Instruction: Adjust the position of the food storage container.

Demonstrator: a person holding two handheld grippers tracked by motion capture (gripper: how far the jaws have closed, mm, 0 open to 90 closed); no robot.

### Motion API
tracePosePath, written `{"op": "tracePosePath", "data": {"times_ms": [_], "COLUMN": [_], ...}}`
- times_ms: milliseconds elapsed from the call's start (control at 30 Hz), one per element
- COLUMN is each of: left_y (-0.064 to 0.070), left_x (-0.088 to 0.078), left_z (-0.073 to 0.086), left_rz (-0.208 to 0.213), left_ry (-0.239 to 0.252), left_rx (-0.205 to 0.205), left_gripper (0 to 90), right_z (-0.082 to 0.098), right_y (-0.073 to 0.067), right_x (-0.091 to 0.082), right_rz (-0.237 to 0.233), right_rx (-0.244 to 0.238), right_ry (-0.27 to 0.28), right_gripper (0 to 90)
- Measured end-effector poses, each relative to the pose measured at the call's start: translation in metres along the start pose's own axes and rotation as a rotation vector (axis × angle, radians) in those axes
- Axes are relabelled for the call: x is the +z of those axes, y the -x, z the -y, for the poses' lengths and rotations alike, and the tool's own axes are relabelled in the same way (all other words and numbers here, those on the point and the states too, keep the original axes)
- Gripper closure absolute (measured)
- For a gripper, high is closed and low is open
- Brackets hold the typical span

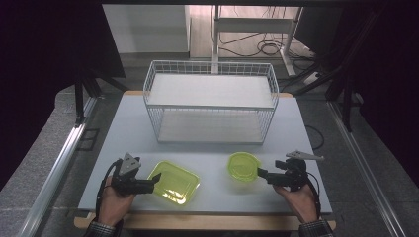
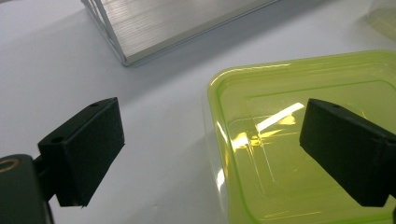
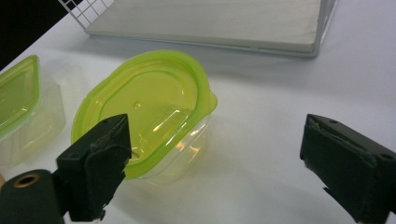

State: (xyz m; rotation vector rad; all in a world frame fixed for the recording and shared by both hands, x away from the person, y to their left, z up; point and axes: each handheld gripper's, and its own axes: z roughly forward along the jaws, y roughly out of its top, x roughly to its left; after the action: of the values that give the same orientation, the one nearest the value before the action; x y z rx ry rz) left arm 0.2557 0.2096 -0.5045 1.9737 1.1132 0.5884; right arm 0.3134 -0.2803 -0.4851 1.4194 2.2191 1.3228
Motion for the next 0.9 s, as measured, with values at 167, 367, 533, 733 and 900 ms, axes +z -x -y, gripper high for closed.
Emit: {"op": "tracePosePath", "data": {"times_ms": [167,367,533,733,900], "left_y": [0.000,0.000,0.000,-0.004,-0.005], "left_x": [0.001,0.004,0.004,0.005,0.005], "left_z": [0.000,0.000,0.000,0.001,0.002], "left_rz": [-0.007,-0.004,-0.009,0.004,0.013], "left_ry": [-0.004,-0.027,-0.027,-0.032,-0.032], "left_rx": [0.008,0.016,0.012,-0.013,-0.025], "left_gripper": [6.4,6.3,5.0,3.9,3.4], "right_z": [-0.009,-0.019,-0.025,-0.037,-0.045], "right_y": [-0.006,-0.017,-0.025,-0.039,-0.053], "right_x": [-0.003,0.000,0.005,0.014,0.029], "right_rz": [0.010,-0.004,-0.018,-0.050,-0.077], "right_rx": [-0.041,-0.086,-0.120,-0.189,-0.253], "right_ry": [0.002,-0.004,-0.021,-0.058,-0.096], "right_gripper": [18.1,30.3,38.0,55.5,69.2]}}
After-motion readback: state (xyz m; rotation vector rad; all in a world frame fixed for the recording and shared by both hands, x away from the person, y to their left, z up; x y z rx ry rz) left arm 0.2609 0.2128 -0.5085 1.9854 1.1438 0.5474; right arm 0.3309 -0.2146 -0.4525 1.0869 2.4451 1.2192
